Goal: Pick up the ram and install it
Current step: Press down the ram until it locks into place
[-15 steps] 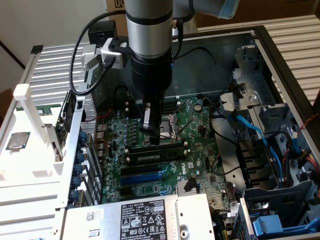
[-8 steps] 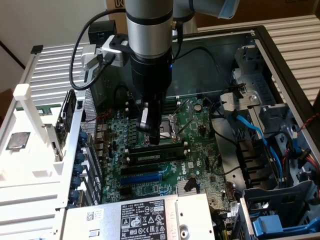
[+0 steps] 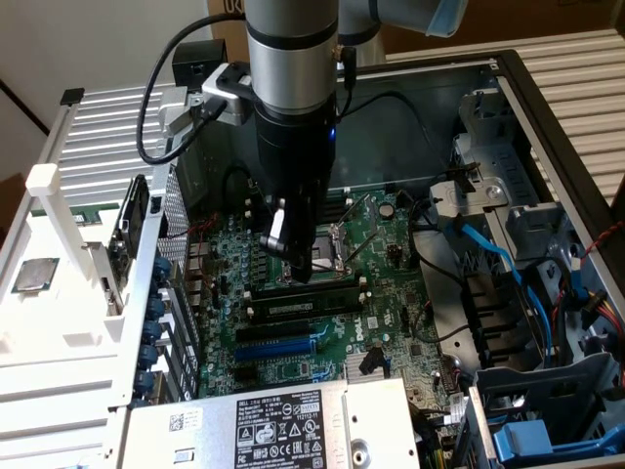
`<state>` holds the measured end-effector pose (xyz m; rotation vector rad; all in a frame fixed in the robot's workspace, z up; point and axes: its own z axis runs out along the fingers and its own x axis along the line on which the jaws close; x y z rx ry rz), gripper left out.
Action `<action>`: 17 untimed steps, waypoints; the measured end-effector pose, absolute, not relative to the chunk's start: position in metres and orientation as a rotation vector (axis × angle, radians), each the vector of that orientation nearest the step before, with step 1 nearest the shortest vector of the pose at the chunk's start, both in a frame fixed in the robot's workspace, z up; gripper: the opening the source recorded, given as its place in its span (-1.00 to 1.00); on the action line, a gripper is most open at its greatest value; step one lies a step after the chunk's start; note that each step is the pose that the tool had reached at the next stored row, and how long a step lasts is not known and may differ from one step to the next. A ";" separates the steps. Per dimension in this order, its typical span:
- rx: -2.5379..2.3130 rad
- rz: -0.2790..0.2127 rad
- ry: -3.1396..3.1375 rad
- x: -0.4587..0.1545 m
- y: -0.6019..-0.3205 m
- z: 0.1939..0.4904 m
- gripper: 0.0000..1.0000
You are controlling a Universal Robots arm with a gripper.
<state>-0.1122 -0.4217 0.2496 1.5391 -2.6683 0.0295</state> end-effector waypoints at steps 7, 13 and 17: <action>1.381 0.024 -2.753 -0.112 -0.422 0.250 -0.80; 1.272 0.021 -2.804 -0.112 -0.422 0.250 -0.80; 1.192 0.018 -2.839 -0.112 -0.422 0.250 -0.80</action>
